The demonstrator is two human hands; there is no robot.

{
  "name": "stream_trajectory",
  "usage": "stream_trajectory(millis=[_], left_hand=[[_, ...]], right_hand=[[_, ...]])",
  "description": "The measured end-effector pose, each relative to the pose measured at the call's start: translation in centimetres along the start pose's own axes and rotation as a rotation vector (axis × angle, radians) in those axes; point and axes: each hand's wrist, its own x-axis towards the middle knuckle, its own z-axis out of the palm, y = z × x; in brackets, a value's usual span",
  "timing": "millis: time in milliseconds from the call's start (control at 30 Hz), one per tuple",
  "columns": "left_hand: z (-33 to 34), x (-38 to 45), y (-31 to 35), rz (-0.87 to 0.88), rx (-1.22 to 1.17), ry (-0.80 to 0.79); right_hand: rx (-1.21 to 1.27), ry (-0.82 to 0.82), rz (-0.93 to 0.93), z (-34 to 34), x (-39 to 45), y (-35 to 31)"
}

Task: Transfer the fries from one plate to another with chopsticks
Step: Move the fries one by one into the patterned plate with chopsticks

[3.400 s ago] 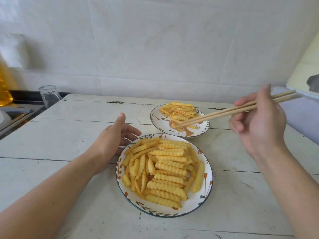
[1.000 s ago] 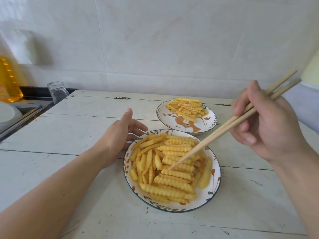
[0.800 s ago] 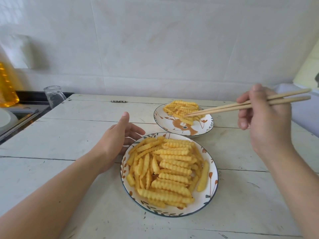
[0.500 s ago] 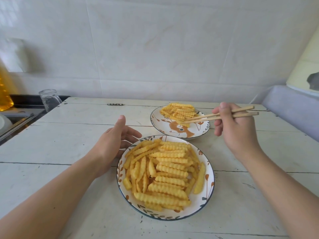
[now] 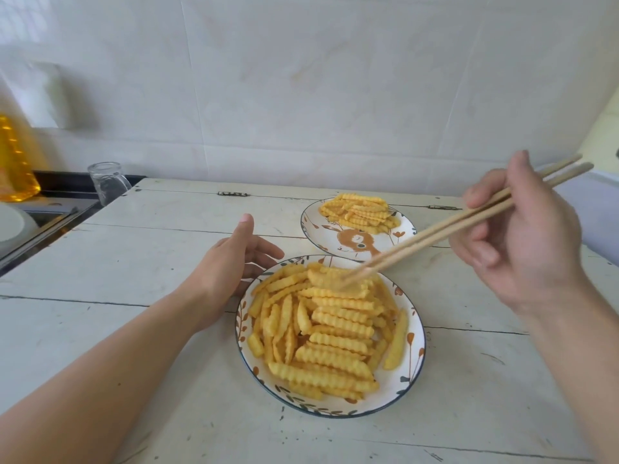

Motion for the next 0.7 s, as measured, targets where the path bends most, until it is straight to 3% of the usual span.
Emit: stream_trajectory(millis=[133,433,500,600,700], left_hand=[[0.0,0.0,0.0,-0.013,0.001,0.009],[-0.1,0.1,-0.1,-0.015,-0.003,0.002],[-0.1,0.0,-0.1,-0.008,-0.007,-0.002],[0.0,0.0,-0.1,0.009,-0.009,0.003],[0.1,0.0,-0.2,0.046,0.0,0.023]], right_hand=[[-0.059,-0.212,0.047,1.2,-1.4,0.1],[-0.089,-0.319,0.097,1.9,-1.9,0.9],[-0.102,-0.214,0.052,1.7,-1.5,1.1],[-0.12,0.095,-0.088,0.4,-0.1,1.4],[-0.374,0.314,-0.207,-1.8,1.4,2.0]])
